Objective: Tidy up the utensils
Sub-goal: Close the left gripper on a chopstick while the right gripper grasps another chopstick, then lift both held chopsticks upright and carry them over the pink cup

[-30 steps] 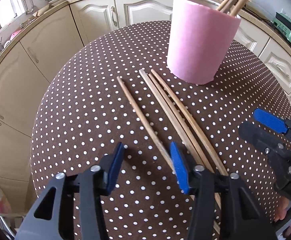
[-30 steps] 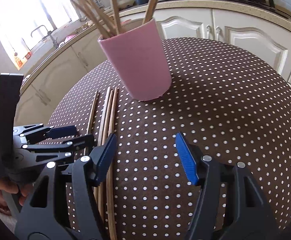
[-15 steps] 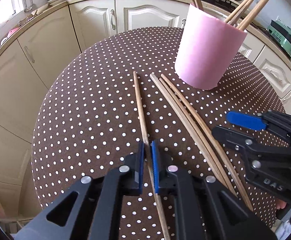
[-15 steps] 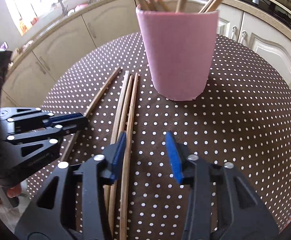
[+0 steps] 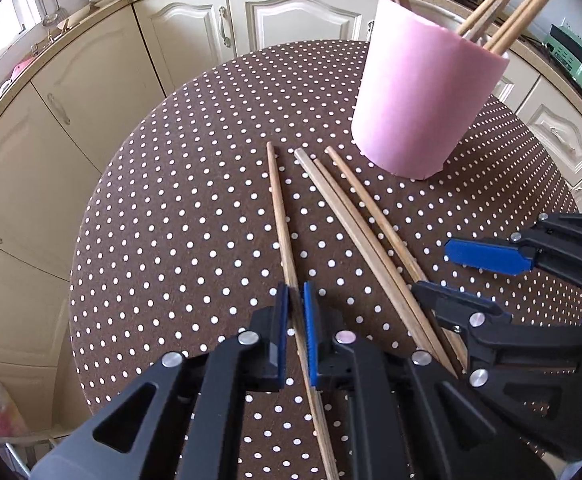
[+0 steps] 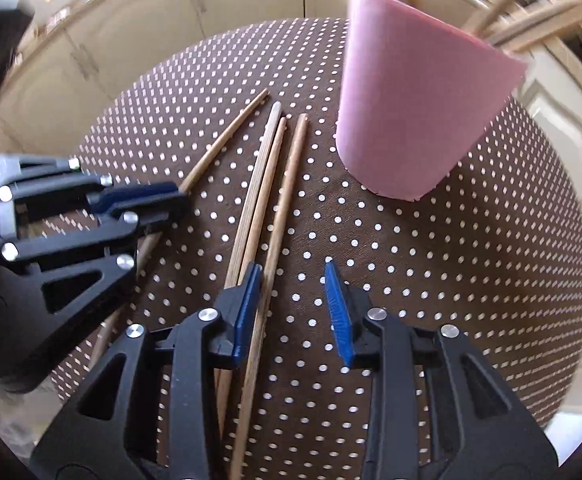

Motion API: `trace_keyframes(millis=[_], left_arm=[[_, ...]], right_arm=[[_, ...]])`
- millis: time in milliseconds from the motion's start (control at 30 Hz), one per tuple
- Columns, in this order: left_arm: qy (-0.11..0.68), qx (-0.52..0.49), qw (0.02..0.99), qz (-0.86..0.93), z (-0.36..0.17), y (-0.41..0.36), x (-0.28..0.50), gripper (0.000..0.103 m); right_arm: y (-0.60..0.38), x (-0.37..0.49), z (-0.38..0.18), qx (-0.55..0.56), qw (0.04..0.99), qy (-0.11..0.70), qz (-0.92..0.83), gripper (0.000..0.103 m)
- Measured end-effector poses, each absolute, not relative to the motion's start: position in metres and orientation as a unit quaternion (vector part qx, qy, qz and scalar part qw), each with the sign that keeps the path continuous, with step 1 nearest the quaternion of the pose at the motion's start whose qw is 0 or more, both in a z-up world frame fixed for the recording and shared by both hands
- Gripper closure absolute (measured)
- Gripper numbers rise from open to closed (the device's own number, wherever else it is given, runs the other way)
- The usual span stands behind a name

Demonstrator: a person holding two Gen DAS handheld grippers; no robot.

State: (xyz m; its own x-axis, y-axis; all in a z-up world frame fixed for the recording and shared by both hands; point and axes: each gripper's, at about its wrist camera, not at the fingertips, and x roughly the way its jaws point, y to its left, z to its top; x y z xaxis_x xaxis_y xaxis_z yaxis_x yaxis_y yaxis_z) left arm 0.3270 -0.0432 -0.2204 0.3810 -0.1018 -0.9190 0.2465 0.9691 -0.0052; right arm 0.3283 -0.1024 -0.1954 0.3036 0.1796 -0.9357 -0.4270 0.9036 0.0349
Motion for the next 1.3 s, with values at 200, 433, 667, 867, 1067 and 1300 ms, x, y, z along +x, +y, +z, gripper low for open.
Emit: trace_keyframes(millis=[200, 433, 667, 867, 1067, 1300], left_arm=[[0.550, 0.048, 0.827, -0.107, -0.221, -0.039, 0.338, 0.095], [0.539, 0.025, 0.835, -0.109, -0.223, -0.026, 0.337, 0.097], [0.528, 0.005, 0.841, -0.119, -0.223, -0.017, 0.321, 0.097], [0.499, -0.011, 0.857, -0.130, -0.210, -0.013, 0.303, 0.097], [0.455, -0.034, 0.877, -0.149, -0.188, -0.012, 0.284, 0.097], [0.425, -0.059, 0.888, -0.164, -0.176, -0.010, 0.262, 0.098]], right_arm=[[-0.086, 0.343, -0.193, -0.119, 0.795, 0.568, 0.176, 0.091], [-0.093, 0.355, -0.193, -0.104, 0.800, 0.562, 0.184, 0.097], [-0.117, 0.328, -0.195, -0.074, 0.812, 0.542, 0.204, 0.097], [-0.129, 0.311, -0.177, -0.048, 0.829, 0.510, 0.225, 0.097], [-0.145, 0.296, -0.154, -0.016, 0.847, 0.470, 0.247, 0.097], [-0.157, 0.278, -0.141, 0.007, 0.859, 0.437, 0.266, 0.097]])
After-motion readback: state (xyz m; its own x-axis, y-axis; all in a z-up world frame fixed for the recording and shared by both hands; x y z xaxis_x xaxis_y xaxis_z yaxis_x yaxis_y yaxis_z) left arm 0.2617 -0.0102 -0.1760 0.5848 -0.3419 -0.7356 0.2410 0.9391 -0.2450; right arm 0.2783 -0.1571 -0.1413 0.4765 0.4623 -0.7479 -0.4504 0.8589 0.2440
